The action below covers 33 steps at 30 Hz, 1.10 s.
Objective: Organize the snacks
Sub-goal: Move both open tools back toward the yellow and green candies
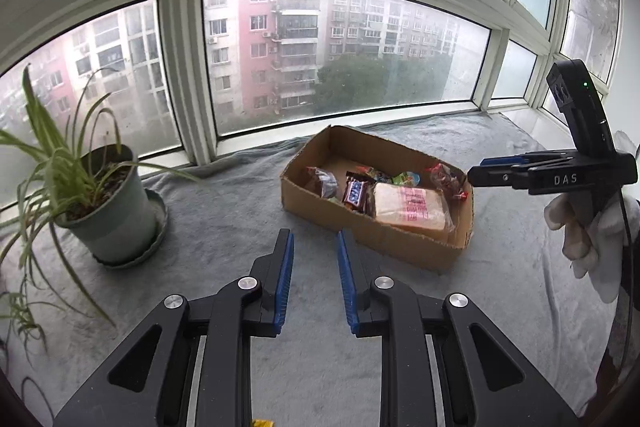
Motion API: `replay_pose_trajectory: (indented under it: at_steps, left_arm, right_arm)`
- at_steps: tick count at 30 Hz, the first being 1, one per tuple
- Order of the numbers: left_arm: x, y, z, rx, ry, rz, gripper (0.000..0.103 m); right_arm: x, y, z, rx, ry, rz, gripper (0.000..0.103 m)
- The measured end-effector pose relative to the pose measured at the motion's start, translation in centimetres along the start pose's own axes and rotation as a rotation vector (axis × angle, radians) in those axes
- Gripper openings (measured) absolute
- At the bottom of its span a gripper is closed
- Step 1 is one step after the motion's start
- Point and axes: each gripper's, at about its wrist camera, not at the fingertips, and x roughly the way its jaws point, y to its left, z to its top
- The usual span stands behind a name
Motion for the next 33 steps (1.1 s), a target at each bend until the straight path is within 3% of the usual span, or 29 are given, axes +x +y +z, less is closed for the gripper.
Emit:
replay_pose_trajectory:
  at_steps: [5, 9, 15, 17, 20, 25, 28, 33]
  left_arm:
    - [-2.9, 3.5, -3.3, -0.082, 0.019, 0.046, 0.021]
    - [-5.1, 6.1, -6.2, -0.155, 0.038, 0.081, 0.021]
    - [-6.6, 8.0, -10.3, -0.234, 0.093, 0.109, 0.021]
    - [-6.5, 7.9, -11.4, -0.252, 0.117, 0.103, 0.021]
    - [-6.2, 7.6, -12.9, -0.29, 0.143, 0.082, 0.032]
    - [-4.7, 6.7, -14.5, -0.349, 0.18, 0.023, 0.033]
    - [-3.7, 6.5, -15.1, -0.365, 0.2, 0.005, 0.033]
    - [-2.1, 6.6, -15.8, -0.385, 0.242, -0.013, 0.033]
  right_arm:
    - [-0.8, 2.0, -2.0, -0.048, 0.001, -0.003, 0.068]
    - [-1.0, 4.6, -3.8, -0.127, -0.003, -0.055, 0.068]
    - [-0.8, 7.7, -6.5, -0.203, -0.009, -0.084, 0.068]
    - [-0.4, 8.5, -7.7, -0.229, 0.0, -0.093, 0.068]
    - [0.6, 9.2, -9.4, -0.228, 0.03, -0.078, 0.068]
    - [3.1, 9.0, -11.7, -0.187, 0.099, -0.044, 0.067]
    - [4.4, 8.3, -12.0, -0.138, 0.128, -0.007, 0.056]
    - [6.7, 7.6, -12.0, -0.09, 0.171, 0.016, 0.055]
